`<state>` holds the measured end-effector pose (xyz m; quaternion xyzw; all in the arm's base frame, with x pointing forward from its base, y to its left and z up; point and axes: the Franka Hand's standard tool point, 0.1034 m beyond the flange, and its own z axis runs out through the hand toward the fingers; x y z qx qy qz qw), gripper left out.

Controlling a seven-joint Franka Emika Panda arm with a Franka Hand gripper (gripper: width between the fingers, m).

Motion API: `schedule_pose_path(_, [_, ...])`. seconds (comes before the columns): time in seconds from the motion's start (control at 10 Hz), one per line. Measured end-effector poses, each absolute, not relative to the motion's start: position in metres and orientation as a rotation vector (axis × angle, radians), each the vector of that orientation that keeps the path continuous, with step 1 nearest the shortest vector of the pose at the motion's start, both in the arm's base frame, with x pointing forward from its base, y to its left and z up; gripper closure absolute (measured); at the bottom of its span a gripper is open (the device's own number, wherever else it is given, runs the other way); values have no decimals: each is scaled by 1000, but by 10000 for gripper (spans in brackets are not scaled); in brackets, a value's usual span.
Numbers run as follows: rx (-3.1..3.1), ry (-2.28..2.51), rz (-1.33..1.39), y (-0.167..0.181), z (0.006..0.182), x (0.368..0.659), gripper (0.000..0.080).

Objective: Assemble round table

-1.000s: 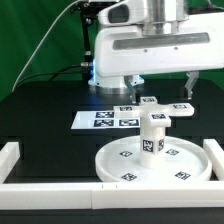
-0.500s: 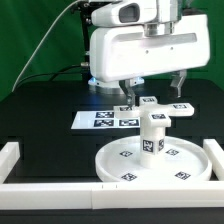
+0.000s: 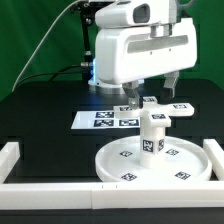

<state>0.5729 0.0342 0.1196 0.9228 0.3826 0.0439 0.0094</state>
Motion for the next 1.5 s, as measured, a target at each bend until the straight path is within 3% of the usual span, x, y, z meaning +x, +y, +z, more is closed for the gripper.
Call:
schedule_pose_path(1.2, [2858,1239,98,35,103,561,151])
schedule_pose_path(1.3, [2874,1203,98,35,103,561,280])
schedule_pose_path(1.4, [2874,1203,98,35,103,561,280])
schedule_pose_path(1.5, [2884,1183,99,35,103,561,366])
